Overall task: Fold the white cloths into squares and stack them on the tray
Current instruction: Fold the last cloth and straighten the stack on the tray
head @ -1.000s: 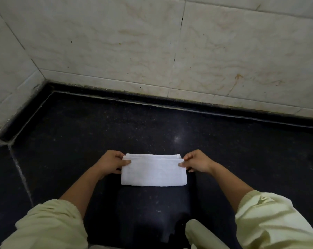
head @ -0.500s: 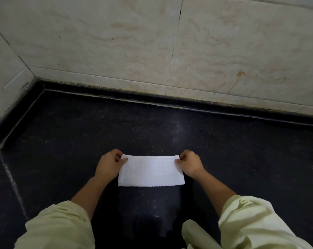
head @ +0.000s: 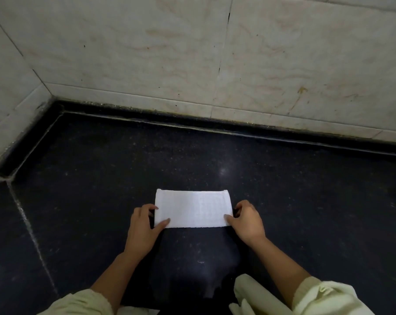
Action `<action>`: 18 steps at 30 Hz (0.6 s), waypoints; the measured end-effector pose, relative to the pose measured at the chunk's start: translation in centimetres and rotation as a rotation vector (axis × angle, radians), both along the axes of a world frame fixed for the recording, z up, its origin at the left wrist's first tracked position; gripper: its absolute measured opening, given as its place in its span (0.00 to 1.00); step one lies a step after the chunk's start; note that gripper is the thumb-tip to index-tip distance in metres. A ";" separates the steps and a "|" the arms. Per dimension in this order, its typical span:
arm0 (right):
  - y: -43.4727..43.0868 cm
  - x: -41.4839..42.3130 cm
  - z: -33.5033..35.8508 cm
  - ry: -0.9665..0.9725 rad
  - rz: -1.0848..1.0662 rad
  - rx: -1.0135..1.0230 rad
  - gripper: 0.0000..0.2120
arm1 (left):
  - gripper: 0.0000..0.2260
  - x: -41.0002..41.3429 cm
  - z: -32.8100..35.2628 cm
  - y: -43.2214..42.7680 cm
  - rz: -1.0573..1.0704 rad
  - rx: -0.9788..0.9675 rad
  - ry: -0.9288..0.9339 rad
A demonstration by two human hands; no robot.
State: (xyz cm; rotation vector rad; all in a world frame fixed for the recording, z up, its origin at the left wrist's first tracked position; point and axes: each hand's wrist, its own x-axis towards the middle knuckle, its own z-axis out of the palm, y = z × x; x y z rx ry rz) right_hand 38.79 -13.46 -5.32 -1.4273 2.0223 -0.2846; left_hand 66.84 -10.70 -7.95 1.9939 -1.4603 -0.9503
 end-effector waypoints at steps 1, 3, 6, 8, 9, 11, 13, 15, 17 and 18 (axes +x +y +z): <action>-0.2 0.3 0.1 0.012 -0.006 0.021 0.18 | 0.20 0.1 0.0 0.1 0.007 0.000 0.014; -0.8 1.0 0.5 -0.012 -0.046 0.072 0.18 | 0.20 0.1 -0.1 0.1 0.019 0.000 0.037; -1.7 1.9 0.9 -0.097 -0.162 0.163 0.13 | 0.20 -0.1 0.0 0.0 0.034 0.002 0.057; -2.1 2.3 0.7 -0.134 -0.204 0.204 0.11 | 0.20 -0.1 -0.1 0.0 0.033 -0.005 0.064; -2.1 2.4 0.7 -0.150 -0.217 0.215 0.11 | 0.20 0.0 0.0 0.0 0.032 -0.005 0.071; -2.2 2.5 0.9 -0.180 -0.235 0.218 0.10 | 0.19 0.3 0.0 0.0 0.039 0.000 0.108; -2.4 2.3 1.3 -0.230 -0.269 0.195 0.08 | 0.16 0.7 0.0 -0.1 0.046 0.011 0.167; -2.5 2.3 1.9 -0.323 -0.325 0.180 0.10 | 0.15 1.3 0.1 -0.1 0.037 0.024 0.211; -2.6 2.4 2.4 -0.415 -0.360 0.149 0.11 | 0.16 1.7 0.1 -0.1 0.023 0.029 0.242; -2.6 2.5 2.6 -0.425 -0.346 0.121 0.10 | 0.16 1.7 0.0 -0.1 0.022 0.029 0.250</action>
